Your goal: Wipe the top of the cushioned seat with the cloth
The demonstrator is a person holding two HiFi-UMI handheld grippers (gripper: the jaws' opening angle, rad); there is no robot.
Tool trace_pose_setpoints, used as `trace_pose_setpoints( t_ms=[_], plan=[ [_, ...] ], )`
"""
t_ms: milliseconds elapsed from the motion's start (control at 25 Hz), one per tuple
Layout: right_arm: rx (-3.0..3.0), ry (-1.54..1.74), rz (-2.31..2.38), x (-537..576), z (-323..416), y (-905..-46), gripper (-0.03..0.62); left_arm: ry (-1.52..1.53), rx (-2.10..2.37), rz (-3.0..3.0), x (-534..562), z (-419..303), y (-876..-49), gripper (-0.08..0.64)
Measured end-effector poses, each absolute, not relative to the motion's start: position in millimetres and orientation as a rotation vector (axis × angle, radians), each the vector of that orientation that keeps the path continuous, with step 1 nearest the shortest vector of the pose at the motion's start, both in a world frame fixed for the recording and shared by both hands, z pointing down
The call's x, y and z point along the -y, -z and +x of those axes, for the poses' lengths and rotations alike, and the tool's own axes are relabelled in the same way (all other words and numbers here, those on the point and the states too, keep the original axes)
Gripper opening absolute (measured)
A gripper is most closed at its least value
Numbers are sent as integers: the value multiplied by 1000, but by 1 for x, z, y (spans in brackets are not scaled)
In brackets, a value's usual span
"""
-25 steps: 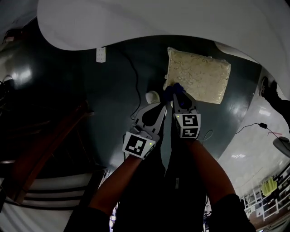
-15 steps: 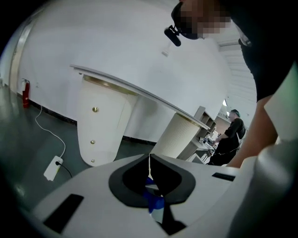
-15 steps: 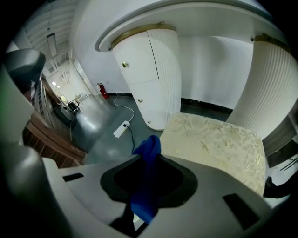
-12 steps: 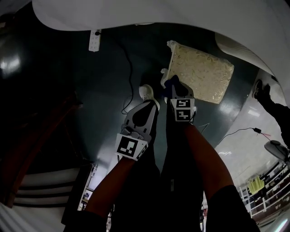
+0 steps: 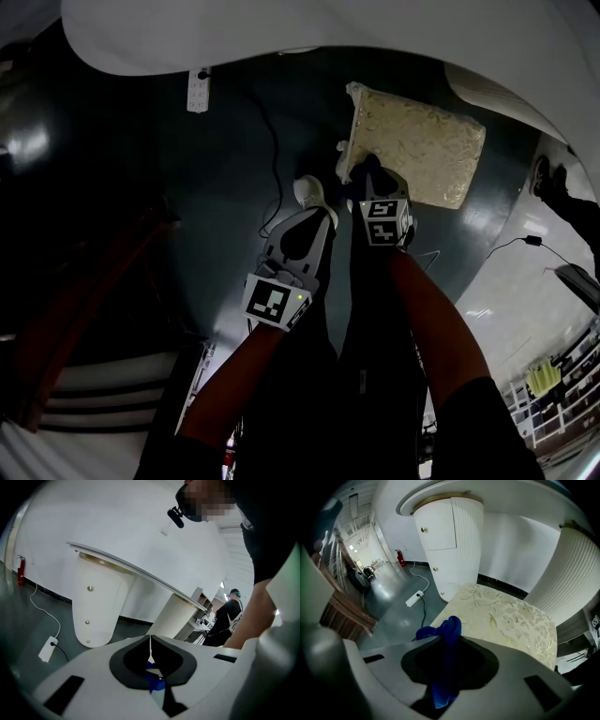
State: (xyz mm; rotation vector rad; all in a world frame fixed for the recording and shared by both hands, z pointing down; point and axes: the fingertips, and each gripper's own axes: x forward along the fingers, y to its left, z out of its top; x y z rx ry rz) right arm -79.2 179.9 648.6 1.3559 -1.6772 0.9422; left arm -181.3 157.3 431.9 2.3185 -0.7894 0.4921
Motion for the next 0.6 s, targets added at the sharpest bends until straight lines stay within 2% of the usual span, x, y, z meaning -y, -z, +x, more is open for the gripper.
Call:
trace_pose_setpoints(
  t_ms=[600],
  plan=[
    [1594,-995,1427,-213,-19,-642,100,-502,650,2325,-195,-117,-428,20]
  ],
)
